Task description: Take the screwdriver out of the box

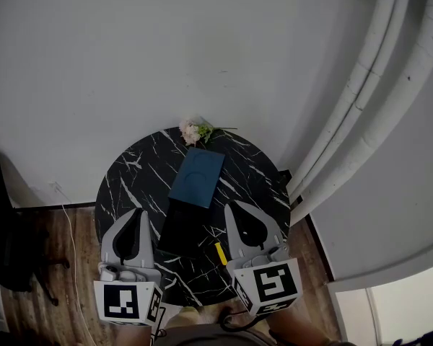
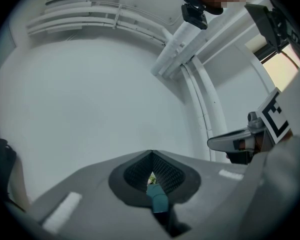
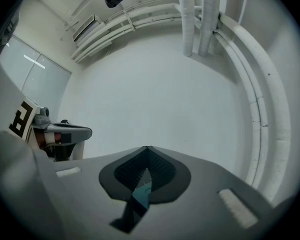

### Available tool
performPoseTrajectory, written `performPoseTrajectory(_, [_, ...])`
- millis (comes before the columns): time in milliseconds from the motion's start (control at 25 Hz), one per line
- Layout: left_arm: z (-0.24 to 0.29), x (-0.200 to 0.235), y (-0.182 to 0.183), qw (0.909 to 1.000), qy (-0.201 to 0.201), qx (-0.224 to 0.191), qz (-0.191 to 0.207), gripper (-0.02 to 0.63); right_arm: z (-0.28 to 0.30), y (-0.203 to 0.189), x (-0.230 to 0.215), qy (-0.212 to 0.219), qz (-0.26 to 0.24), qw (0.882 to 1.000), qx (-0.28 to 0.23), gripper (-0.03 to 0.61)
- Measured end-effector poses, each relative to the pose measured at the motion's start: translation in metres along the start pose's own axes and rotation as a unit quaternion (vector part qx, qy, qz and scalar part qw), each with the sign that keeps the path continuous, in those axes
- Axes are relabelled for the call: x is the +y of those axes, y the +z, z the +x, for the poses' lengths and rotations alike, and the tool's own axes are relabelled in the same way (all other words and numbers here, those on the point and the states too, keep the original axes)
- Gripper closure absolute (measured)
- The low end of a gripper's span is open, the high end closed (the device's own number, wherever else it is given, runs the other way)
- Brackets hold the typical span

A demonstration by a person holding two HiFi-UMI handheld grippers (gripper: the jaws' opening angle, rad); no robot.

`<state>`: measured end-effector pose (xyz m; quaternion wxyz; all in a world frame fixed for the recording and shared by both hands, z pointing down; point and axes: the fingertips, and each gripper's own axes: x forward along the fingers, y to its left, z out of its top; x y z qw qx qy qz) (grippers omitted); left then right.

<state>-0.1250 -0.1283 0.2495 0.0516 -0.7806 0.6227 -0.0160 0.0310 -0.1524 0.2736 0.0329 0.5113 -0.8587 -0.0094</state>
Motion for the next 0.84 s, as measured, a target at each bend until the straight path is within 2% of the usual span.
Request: performPoseTrajectory(840, [0.0061, -0.0008, -0.0010, 1.0000, -0.004, 0.002, 0.001, 0.614, 0.0032, -0.0010, -0.0015, 0.002, -0.005, 1.000, 0.001, 0.554])
